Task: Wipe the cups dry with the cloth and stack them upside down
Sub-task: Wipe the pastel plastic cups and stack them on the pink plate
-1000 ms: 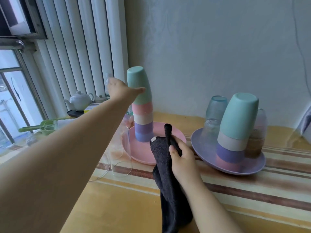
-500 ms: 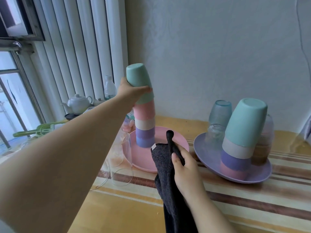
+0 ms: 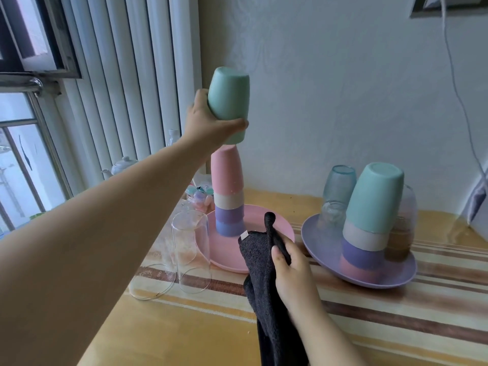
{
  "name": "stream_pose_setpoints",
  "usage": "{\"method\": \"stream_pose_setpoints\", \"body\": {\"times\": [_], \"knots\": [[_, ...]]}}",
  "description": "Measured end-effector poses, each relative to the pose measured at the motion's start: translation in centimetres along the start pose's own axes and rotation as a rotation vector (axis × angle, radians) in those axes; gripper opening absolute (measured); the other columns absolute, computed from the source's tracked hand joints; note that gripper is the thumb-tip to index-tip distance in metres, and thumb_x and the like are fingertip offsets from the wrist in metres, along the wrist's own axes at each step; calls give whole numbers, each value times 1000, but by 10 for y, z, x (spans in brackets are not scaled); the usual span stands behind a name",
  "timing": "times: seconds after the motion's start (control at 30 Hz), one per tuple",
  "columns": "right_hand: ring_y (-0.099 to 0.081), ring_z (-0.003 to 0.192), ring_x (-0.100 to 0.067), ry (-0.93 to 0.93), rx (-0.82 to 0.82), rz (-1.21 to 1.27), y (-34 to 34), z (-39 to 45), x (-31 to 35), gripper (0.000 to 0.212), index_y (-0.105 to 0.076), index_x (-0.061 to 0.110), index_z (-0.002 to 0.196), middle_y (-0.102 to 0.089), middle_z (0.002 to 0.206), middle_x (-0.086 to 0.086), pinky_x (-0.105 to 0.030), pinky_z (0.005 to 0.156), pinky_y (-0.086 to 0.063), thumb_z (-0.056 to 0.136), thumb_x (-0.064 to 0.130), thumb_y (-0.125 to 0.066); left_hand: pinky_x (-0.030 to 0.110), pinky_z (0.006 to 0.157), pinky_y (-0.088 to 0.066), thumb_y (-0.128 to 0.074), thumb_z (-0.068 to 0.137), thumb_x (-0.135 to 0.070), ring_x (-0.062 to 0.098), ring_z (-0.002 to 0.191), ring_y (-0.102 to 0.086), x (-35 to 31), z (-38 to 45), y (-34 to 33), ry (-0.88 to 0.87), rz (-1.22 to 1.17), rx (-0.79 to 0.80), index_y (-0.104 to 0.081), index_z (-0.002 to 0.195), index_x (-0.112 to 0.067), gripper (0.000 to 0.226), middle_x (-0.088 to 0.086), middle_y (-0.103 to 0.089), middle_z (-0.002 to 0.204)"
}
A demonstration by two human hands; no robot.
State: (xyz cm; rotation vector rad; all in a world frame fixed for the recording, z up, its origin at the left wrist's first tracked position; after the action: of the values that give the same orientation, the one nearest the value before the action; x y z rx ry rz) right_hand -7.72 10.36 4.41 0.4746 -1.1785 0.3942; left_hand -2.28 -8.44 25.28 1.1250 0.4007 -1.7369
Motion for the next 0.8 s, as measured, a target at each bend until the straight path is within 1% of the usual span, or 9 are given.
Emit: {"method": "stream_pose_setpoints", "body": {"times": [0.17, 0.23, 0.33, 0.43, 0.53, 0.6, 0.67, 0.73, 0.8], "knots": [[-51, 97, 13, -23, -48, 36, 14, -9, 9, 29, -51, 38, 110, -55, 104, 29, 5, 74, -35, 97, 13, -45, 44, 81, -58, -79, 39, -46, 25, 99, -65, -28, -50, -8, -6, -4, 189, -44, 110, -19, 83, 8, -60, 109], [-52, 103, 4, -33, -82, 78, 25, -10, 11, 27, -50, 38, 111, -57, 111, 22, -1, 76, -36, 97, 16, -45, 47, 83, -57, -77, 35, -53, 24, 98, -65, -18, -82, -19, 44, 12, 265, -43, 111, -19, 91, 8, -60, 111], [-52, 114, 0, -80, -154, 214, 43, -12, 2, 19, -55, 40, 110, -58, 122, 22, -25, 101, -37, 95, 30, -50, 34, 77, -57, -79, 46, -53, 17, 92, -67, 19, -137, -36, 165, -73, 335, -47, 106, -24, 74, 5, -64, 108], [-51, 122, -4, -88, -168, 333, 56, -18, -2, 38, -57, 51, 113, -57, 126, 24, -42, 110, -34, 76, 59, -62, 15, 64, -51, -80, 61, -42, 3, 81, -66, 55, -183, -56, 285, -258, 341, -55, 105, -25, 54, 0, -68, 102], [-48, 117, 12, -35, -120, 346, 58, -30, 3, 26, -60, 48, 107, -54, 125, 31, -26, 110, -31, 81, 49, -58, 18, 69, -52, -78, 53, -47, 2, 82, -67, 83, -210, -76, 353, -345, 307, -61, 108, -26, 61, -2, -72, 99], [-39, 124, 15, 90, -15, 277, 48, -39, 12, 40, -49, 42, 124, -47, 132, 32, -12, 106, -26, 85, 49, -56, 23, 70, -54, -79, 42, -50, 11, 82, -70, 99, -221, -85, 390, -411, 280, -58, 108, -24, 74, 2, -75, 96], [-32, 129, 16, 198, -4, 165, 36, -44, 12, 52, -42, 34, 133, -40, 134, 39, 1, 100, -20, 83, 45, -49, 20, 67, -53, -79, 36, -46, 11, 77, -71, 111, -222, -91, 391, -468, 253, -56, 108, -20, 80, 2, -77, 91], [-28, 133, 11, 290, -74, 97, 29, -44, 15, 53, -38, 36, 139, -34, 140, 35, -4, 105, -20, 87, 32, -47, 14, 66, -51, -78, 38, -45, 8, 78, -71, 114, -220, -94, 353, -494, 268, -57, 109, -20, 78, -2, -77, 92], [-24, 140, -1, 413, -155, 47, 26, -41, 19, 52, -32, 42, 141, -28, 150, 22, -24, 113, -16, 92, 31, -44, 12, 67, -49, -76, 42, -45, 8, 80, -71, 112, -220, -95, 303, -510, 297, -60, 112, -25, 74, -1, -77, 93]]}}
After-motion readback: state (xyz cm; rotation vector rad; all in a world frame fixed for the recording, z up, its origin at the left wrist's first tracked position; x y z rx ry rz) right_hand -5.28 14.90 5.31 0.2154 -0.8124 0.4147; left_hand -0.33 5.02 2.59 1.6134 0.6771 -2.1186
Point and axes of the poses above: each hand's wrist, its own z-axis towards the middle knuckle, its own y-axis out of the back of the hand, x = y × z, the point moved 6 cm from there along z, towards the middle knuckle
